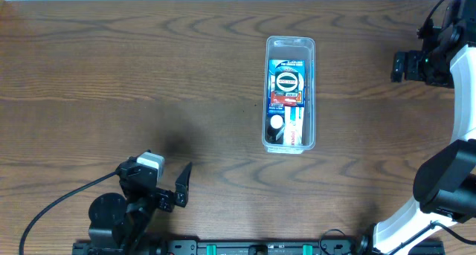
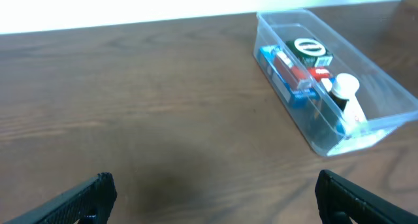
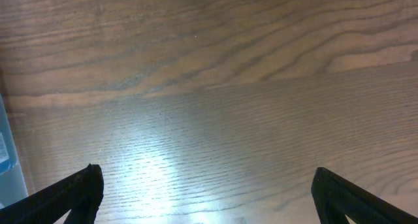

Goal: Pack container

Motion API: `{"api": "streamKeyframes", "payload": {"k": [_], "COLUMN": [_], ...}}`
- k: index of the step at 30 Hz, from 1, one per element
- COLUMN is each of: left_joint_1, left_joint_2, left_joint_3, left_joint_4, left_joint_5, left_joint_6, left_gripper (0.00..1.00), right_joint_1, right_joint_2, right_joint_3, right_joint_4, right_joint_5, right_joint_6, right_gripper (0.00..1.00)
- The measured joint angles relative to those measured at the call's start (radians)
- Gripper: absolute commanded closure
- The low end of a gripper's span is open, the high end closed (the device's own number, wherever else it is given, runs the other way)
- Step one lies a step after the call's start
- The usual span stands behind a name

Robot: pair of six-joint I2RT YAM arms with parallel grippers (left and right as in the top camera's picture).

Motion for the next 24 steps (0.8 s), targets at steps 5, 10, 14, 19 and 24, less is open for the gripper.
{"api": "streamKeyframes", "payload": {"k": [5,10,14,19,24], "left_joint_1": [0.011,0.011,0.016,0.016,0.027], "left_joint_2": [-0.051,-0.119,-0.126,-0.126,-0.126], "left_joint_3": [-0.023,-0.092,-0.163,-0.241,-0.304], "left_joint_4": [0.051,0.087,0.157,0.271,0.349], "left_joint_5": [-0.013,-0.027,-0.028,-0.028,-0.029], "left_joint_6": [0.000,0.000,-0.010,-0.061,-0.090], "left_gripper": [0.02,0.02,0.02,0.02,0.02], "right_joint_1": [0.000,0.000,0.000,0.000,0.000], "right_joint_2": [0.000,0.000,0.000,0.000,0.000], "right_joint_3": [0.000,0.000,0.000,0.000,0.000], "right_joint_4": [0.000,0.000,0.000,0.000,0.000], "right_joint_5": [0.000,0.000,0.000,0.000,0.000], "right_joint_6": [0.000,0.000,0.000,0.000,0.000], "right_gripper": [0.01,0.01,0.01,0.01,0.01]}}
